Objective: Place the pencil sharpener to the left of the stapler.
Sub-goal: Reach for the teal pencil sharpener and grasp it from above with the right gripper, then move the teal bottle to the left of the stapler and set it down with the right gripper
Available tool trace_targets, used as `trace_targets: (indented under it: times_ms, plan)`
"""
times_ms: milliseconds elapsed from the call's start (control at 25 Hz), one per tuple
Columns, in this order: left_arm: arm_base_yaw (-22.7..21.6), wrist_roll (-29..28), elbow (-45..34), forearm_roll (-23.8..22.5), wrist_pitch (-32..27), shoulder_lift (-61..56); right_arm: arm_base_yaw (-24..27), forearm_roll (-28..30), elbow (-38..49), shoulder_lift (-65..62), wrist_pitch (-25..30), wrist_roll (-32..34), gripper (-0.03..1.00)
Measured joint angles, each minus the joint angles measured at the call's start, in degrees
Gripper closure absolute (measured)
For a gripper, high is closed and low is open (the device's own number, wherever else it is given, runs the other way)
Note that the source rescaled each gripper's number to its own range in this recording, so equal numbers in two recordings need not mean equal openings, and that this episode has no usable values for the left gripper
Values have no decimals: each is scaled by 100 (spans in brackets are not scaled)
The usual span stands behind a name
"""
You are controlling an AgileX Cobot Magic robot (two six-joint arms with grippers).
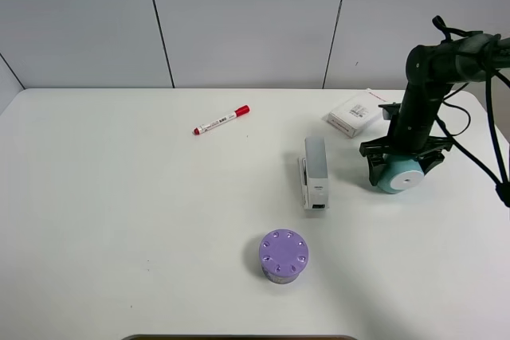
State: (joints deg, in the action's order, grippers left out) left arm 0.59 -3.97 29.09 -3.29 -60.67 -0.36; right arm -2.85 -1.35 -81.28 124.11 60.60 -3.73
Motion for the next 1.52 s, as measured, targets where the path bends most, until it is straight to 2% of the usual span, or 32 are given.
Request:
trace_targets:
  times_ms: [40, 120, 160, 1120, 1520]
  plan:
    - [0, 0, 0, 0, 0, 0, 0, -2, -4, 1, -11, 0, 53]
    - [0, 0, 0, 0, 0, 0, 0, 2, -11, 1, -18, 0, 91]
    - [0, 0, 0, 0, 0, 0, 0, -4, -11, 5, -18, 0, 97]
    - [0, 0, 0, 0, 0, 0, 0, -4, -18, 0, -18, 0, 97]
    - [0, 0, 0, 0, 0, 0, 0, -4, -18, -399, -25, 0, 97]
